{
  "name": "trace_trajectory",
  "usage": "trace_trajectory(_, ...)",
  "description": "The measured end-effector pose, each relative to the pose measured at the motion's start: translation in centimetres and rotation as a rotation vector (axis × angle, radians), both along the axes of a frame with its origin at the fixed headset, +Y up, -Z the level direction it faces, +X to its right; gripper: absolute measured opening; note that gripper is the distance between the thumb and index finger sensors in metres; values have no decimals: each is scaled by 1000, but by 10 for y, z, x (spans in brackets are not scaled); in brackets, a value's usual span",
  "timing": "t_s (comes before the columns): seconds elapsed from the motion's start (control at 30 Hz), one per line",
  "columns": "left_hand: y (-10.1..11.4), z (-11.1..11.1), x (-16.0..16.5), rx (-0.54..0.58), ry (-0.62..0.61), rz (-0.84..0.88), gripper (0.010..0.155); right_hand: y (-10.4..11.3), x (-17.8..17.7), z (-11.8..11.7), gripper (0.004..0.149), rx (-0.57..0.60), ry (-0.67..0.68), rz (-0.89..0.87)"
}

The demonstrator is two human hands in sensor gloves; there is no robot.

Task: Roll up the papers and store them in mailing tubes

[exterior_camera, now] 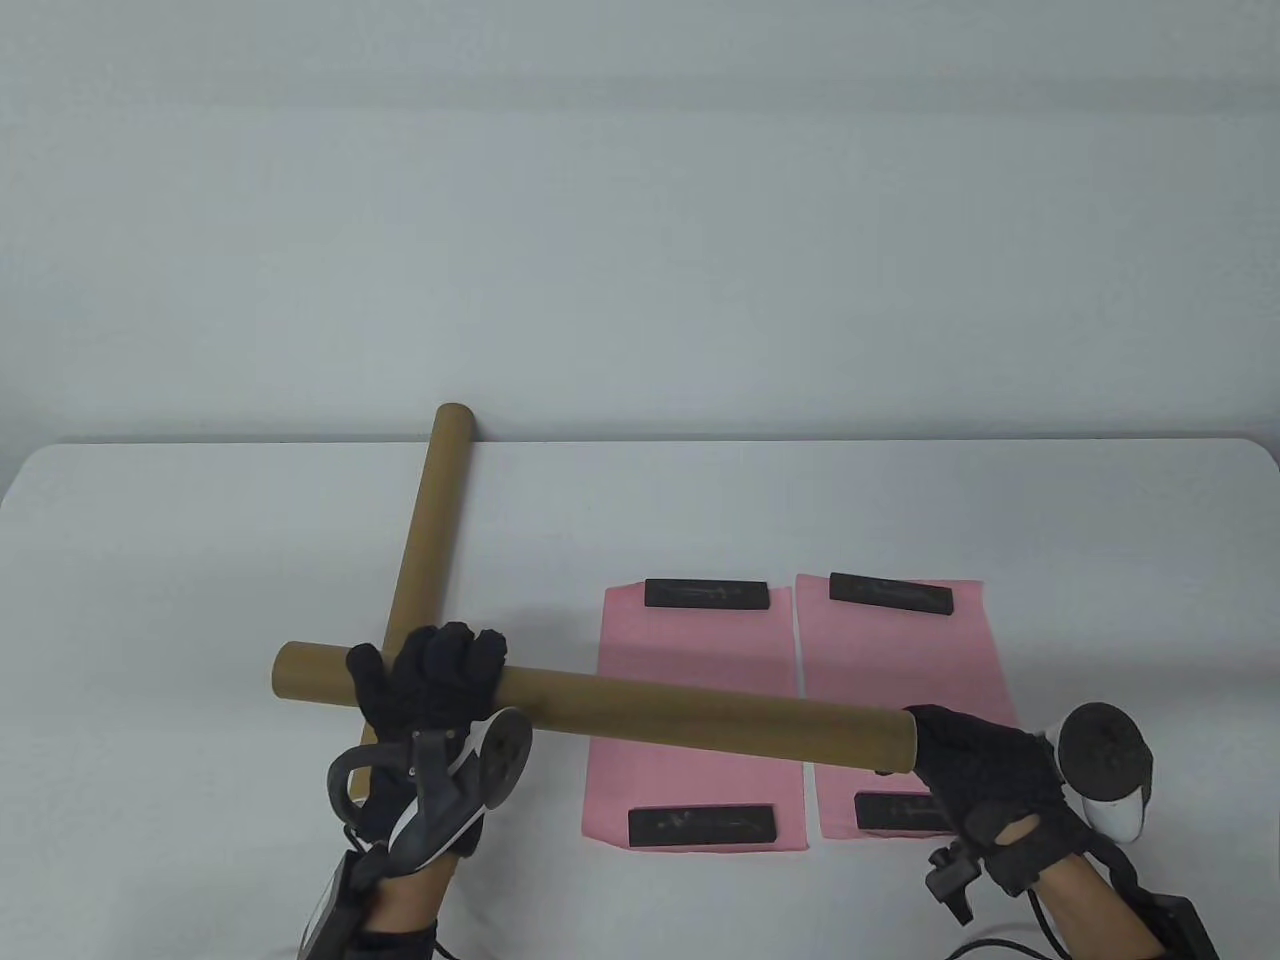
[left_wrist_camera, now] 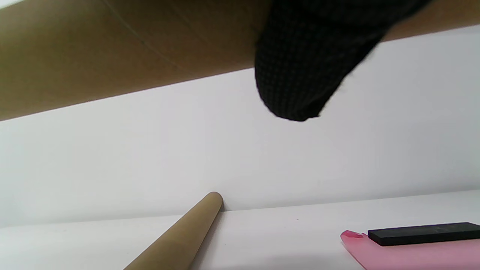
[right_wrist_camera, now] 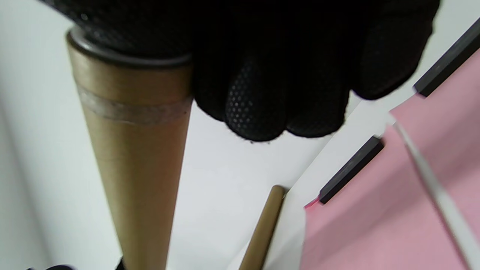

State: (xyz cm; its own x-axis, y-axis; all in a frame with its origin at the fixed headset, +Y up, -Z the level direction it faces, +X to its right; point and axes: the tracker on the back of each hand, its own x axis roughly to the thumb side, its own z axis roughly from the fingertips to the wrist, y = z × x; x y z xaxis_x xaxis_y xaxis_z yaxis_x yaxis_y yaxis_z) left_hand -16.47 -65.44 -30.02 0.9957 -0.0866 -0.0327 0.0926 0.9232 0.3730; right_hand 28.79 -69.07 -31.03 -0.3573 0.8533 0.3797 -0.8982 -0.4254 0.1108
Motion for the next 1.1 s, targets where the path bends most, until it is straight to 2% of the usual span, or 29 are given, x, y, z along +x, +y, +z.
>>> trace_trajectory(0.17,-2,0,5,0,-13,-22,73,2,6,0,44,32,-67,50)
trace_trajectory(0.27,-2,0,5,-5,-7,-19,73,9,5,4,43,105,-120,127)
trace_trajectory(0.4,-2,0,4,-19,0,-12,73,12,6,5,43,143,-158,190)
trace_trajectory(0.47,-2,-1,2,-36,21,-9,73,15,10,6,41,194,-224,266)
trace_trajectory(0.6,-2,-2,-4,-52,71,30,73,25,17,4,42,128,-268,450)
trace_trajectory(0.67,0,-3,-7,-54,86,53,73,34,21,4,42,121,-346,544)
trace_trajectory(0.77,1,-3,-11,-56,91,63,73,38,31,-8,42,19,-440,750)
trace_trajectory(0.83,1,-3,-12,-57,94,62,73,30,42,-27,42,-107,-484,939)
trace_trajectory(0.97,0,-3,-10,-71,76,44,73,-12,78,-71,43,-402,-513,1188)
trace_trajectory(1.1,0,-2,-12,-73,75,38,74,-43,109,-93,45,-588,-605,1247)
